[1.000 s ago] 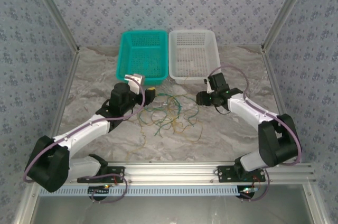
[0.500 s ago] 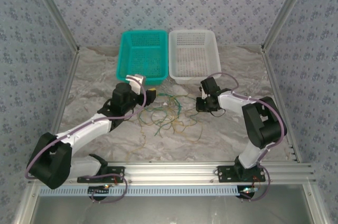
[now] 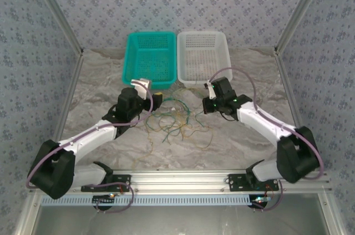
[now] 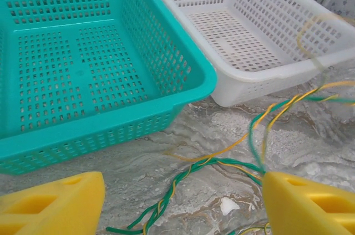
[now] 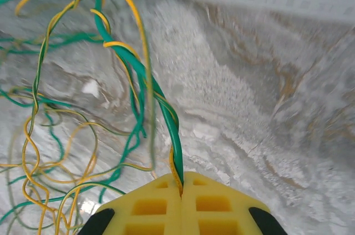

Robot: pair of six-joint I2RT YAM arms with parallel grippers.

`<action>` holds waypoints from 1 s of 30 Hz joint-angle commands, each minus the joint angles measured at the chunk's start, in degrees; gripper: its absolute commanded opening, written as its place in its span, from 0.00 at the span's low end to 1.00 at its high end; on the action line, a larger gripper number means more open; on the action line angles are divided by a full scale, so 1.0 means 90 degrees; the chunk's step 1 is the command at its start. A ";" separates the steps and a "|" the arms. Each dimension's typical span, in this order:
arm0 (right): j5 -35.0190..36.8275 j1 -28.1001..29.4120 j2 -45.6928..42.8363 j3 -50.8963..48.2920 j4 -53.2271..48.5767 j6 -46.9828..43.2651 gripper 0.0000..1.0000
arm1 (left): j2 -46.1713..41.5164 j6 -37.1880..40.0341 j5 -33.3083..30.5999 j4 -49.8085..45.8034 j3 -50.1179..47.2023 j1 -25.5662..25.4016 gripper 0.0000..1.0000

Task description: Untangle the cables

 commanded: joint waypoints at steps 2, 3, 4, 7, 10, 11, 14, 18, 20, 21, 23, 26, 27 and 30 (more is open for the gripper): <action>0.0463 0.0035 -0.0605 0.0381 -0.0617 -0.0348 0.00 | -0.0151 0.0046 -0.0191 0.0290 -0.0018 0.0037 0.75; 0.0487 0.0046 -0.0694 0.0470 -0.0695 -0.0378 0.00 | -0.0157 0.0040 -0.0198 0.0295 -0.0011 0.0039 0.75; 0.0504 0.0070 -0.0791 0.0562 -0.0776 -0.0445 0.00 | -0.0160 0.0038 -0.0187 0.0293 0.0007 0.0035 0.75; 0.0548 0.0228 -0.1106 0.0785 -0.0825 -0.0630 0.00 | -0.0253 0.0045 -0.0173 0.0375 -0.0014 0.0034 0.75; 0.0767 0.0383 -0.1386 0.1033 -0.0821 -0.0800 0.00 | -0.0350 0.0076 -0.0231 0.0492 -0.0066 0.0039 0.75; 0.0813 0.0393 -0.1455 0.1129 -0.0811 -0.0816 0.00 | -0.0365 0.0096 -0.0244 0.0493 -0.0059 0.0041 0.75; 0.0863 0.0398 -0.1516 0.1473 -0.0848 -0.0921 0.00 | -0.0353 0.0151 -0.0262 0.0430 -0.0007 0.0044 0.75; 0.0945 0.0397 -0.1540 0.1991 -0.0926 -0.1014 0.00 | -0.0472 0.0166 -0.0270 0.0501 -0.0038 0.0049 0.75; 0.0918 0.0399 -0.1623 0.2179 -0.0937 -0.1021 0.00 | -0.0597 0.0199 -0.0332 0.0664 -0.0143 0.0044 0.75; 0.0881 0.0394 -0.1672 0.2211 -0.0894 -0.1020 0.00 | -0.0661 0.0226 -0.0342 0.0712 -0.0178 0.0051 0.75; 0.0682 0.0407 -0.1757 0.2296 -0.0808 -0.1031 0.00 | -0.0796 0.0328 -0.0349 0.0816 -0.0264 0.0044 0.75; 0.0558 0.0405 -0.1854 0.2338 -0.0731 -0.1090 0.00 | -0.1007 0.0472 -0.0362 0.0919 -0.0362 0.0046 0.75; 0.0584 0.0407 -0.1873 0.2332 -0.0709 -0.1090 0.00 | -0.1080 0.0509 -0.0369 0.0977 -0.0406 0.0044 0.75; 0.0565 0.0392 -0.1958 0.2277 -0.0613 -0.1111 0.00 | -0.1389 0.0561 -0.0334 0.1367 -0.0686 0.0068 0.76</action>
